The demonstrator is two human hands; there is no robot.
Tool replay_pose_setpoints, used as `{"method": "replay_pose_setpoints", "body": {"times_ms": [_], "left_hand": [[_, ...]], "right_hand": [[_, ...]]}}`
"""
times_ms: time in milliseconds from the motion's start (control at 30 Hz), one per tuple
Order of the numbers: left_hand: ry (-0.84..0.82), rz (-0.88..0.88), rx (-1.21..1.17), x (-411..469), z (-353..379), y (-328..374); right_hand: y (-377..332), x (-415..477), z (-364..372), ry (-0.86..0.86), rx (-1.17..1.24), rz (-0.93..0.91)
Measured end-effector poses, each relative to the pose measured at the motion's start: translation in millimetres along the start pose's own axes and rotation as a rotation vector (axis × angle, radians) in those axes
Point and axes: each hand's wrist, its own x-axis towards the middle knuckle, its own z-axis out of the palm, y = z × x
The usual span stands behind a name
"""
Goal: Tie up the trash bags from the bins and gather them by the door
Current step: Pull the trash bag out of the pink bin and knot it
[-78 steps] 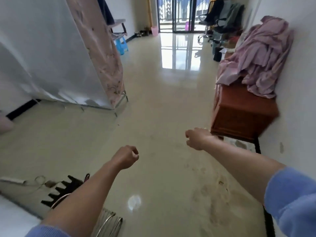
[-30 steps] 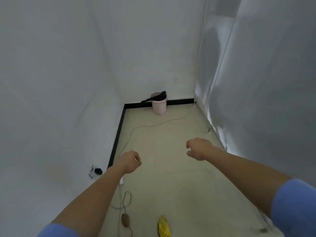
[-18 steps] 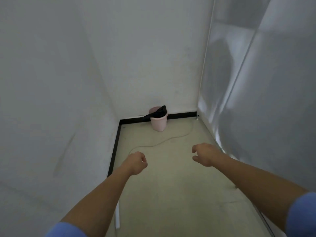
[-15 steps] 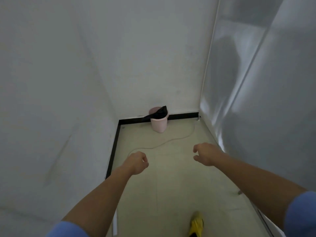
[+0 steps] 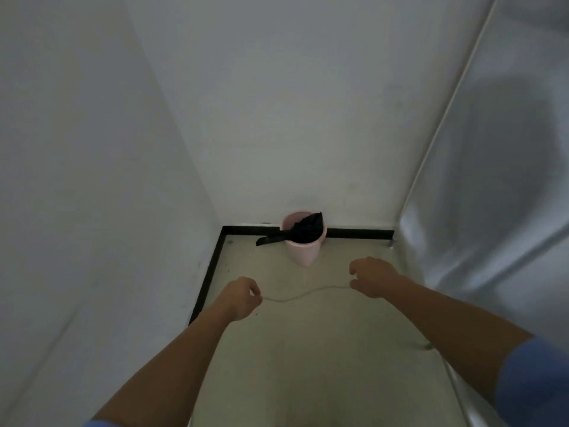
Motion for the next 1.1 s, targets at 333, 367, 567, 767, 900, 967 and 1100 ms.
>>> {"method": "replay_pose_setpoints", "body": {"times_ms": [333,367,567,767,900,967,1100], "left_hand": [[-0.063,-0.114,-0.043,224.2,-28.2,8.5],[-0.075,-0.119,-0.046,247.3,-32.6,12.7],[-0.148,-0.159,-0.073,348.9,-61.7,42.6],[-0.151,-0.242,-0.109,432.9,-68.5,47.4],[-0.119,-0.341,-0.184,487.7,-49.2,41.0],[-0.130,-0.381,-0.217,513.8,-35.2,35.3],[-0.165,-0.426,-0.263,561.8,-1.9,17.9]], "right_hand": [[7.9,229.7,-33.9,-0.124,-0.048,-0.072],[11.8,250.4,-39.9,-0.135,-0.049,-0.065],[30.9,358.2,-77.8,-0.204,-0.035,-0.034],[35.8,466.2,-77.1,-0.308,-0.059,-0.106],[30.7,546.5,-57.2,-0.387,-0.086,-0.184],[26.6,580.6,-41.9,-0.423,-0.104,-0.213],[17.3,641.4,-7.1,-0.458,-0.149,-0.290]]}}
